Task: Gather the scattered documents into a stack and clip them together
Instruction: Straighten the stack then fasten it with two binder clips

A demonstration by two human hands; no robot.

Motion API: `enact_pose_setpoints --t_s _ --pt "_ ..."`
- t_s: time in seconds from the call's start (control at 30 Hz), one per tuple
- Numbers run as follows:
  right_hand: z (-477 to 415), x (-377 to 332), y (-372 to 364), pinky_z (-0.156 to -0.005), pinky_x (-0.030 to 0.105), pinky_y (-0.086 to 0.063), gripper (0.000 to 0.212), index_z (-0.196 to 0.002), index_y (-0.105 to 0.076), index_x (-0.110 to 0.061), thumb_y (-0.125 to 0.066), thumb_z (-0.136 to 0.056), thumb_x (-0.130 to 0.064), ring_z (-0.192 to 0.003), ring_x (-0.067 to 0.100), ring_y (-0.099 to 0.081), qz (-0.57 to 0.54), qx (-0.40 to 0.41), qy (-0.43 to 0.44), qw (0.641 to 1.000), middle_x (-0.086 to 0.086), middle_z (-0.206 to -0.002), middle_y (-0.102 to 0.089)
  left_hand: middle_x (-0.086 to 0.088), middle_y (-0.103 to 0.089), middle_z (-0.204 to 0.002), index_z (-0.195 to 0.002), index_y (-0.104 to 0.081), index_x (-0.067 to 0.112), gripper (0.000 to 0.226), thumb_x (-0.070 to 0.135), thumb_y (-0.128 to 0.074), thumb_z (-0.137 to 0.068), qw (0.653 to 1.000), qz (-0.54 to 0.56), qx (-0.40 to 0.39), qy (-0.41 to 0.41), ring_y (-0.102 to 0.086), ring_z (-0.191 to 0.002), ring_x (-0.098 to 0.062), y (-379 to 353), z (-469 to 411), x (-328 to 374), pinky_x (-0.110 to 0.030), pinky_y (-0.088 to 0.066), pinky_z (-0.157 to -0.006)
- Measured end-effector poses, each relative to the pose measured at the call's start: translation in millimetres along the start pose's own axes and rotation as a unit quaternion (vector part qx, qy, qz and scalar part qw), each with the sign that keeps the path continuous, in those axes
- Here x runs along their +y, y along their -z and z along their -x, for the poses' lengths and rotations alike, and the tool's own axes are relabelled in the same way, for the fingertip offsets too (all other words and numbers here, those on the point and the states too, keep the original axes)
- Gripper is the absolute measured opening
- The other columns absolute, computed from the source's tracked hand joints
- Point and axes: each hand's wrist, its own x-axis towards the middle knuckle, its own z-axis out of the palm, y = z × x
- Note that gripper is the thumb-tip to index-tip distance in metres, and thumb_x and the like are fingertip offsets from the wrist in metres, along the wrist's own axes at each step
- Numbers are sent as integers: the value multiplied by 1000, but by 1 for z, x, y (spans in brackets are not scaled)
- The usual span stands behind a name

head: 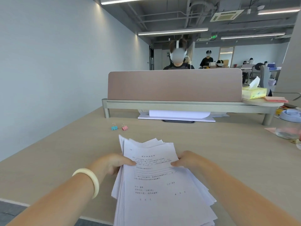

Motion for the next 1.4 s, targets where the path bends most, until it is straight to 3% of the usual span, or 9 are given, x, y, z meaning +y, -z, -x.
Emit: enact_pose_setpoints --t_s 0.07,0.13,0.23,0.4,0.53,0.87,1.07,1.2,1.4 --pt "0 11 1 -72 21 -43 15 -93 -68 -15 -70 -81 -23 -85 15 -63 -45 1 20 999 -3 -91 -67 -10 -68 -114 -105 -64 8 36 1 -74 -71 998 11 -11 -59 -63 -102 -25 -4 -2 -6 -36 -49 -92" --pt "2 15 5 -61 20 -35 26 -75 -51 -19 -75 -78 -29 -68 10 -49 -71 45 42 996 -6 -77 -50 -11 -66 -122 -110 -63 11 64 11 -86 -50 989 46 -26 -135 -65 -105 -24 -5 1 -7 -35 -49 -92" --pt "11 9 17 -90 27 -48 63 -121 -51 -11 -80 -72 -36 -107 16 -58 -178 65 88 978 -2 -123 -55 0 -71 -114 -115 -62 17 96 36 -95 -28 970 87 -36 -226 -67 -105 -18 -1 7 6 -33 -52 -90" --pt "44 -33 65 -87 27 -57 35 -125 -58 -9 -61 -90 -12 -106 21 -67 -285 79 234 926 6 -123 -67 -1 -64 -124 -127 -55 15 48 10 -69 -81 931 51 52 -357 -62 -114 -22 -14 35 68 -46 -44 -104" --pt "65 -66 100 -97 41 -50 32 -127 -55 -14 -55 -95 -17 -112 21 -63 -264 205 297 895 1 -124 -65 6 -65 -123 -124 -56 27 44 27 -65 -81 892 23 137 -431 -62 -114 -18 -20 49 112 -45 -45 -103" --pt "62 -45 79 -74 21 -51 47 -127 -46 -19 -68 -86 -24 -102 8 -64 -327 176 238 898 -9 -117 -63 7 -63 -124 -130 -52 23 58 24 -75 -76 920 70 120 -367 -59 -113 -15 -57 16 91 -35 -44 -100" --pt "49 -25 61 -79 28 -54 31 -118 -61 -14 -65 -87 -11 -100 20 -68 -339 156 177 911 2 -113 -70 1 -66 -116 -108 -62 23 32 17 -73 -79 955 74 76 -276 -62 -96 -13 -62 2 77 -22 -45 -77" --pt "52 -34 72 -85 32 -56 32 -121 -58 -18 -61 -90 -14 -100 17 -68 -307 189 198 912 0 -115 -69 0 -65 -111 -115 -63 18 34 21 -70 -82 949 44 110 -291 -59 -98 -17 -56 7 95 -26 -42 -88" --pt "57 -44 88 -56 4 -49 48 -124 -48 -23 -71 -83 -24 -91 -6 -63 -284 172 240 912 -10 -117 -64 9 -63 -118 -126 -53 25 52 27 -73 -78 928 11 134 -349 -60 -98 -7 -42 29 124 -21 -44 -70"
